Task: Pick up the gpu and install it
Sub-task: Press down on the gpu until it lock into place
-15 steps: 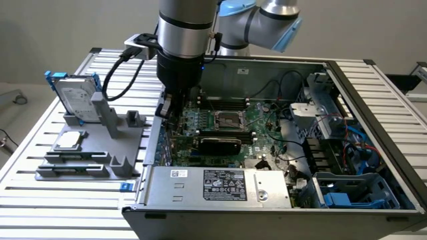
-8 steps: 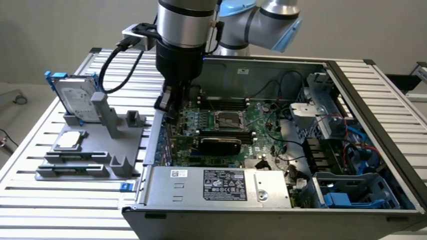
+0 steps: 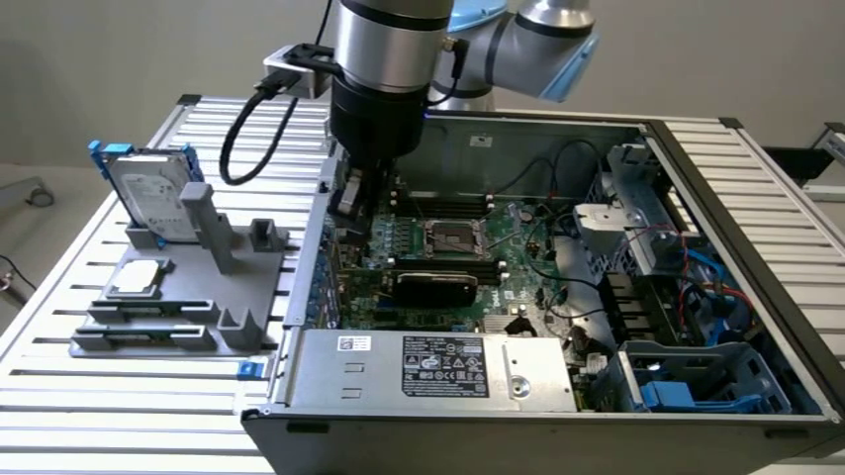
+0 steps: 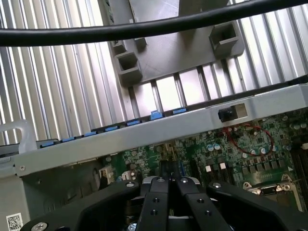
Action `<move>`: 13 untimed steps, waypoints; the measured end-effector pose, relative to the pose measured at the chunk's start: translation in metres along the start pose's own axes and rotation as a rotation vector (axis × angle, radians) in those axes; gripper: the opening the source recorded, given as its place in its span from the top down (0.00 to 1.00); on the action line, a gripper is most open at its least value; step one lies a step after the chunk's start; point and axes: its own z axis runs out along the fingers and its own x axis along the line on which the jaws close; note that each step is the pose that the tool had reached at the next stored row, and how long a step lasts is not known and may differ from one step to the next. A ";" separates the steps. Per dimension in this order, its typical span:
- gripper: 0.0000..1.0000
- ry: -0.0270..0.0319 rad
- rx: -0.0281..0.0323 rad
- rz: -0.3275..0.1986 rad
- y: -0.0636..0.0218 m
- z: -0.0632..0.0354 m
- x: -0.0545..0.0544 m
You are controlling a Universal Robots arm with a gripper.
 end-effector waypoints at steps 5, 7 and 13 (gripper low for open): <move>0.89 -0.0143 0.0517 -0.013 -0.0027 -0.0004 0.000; 0.89 -0.0239 0.0863 -0.018 -0.0030 -0.0004 0.000; 0.89 -0.0612 0.1607 -0.031 -0.0048 -0.0008 -0.001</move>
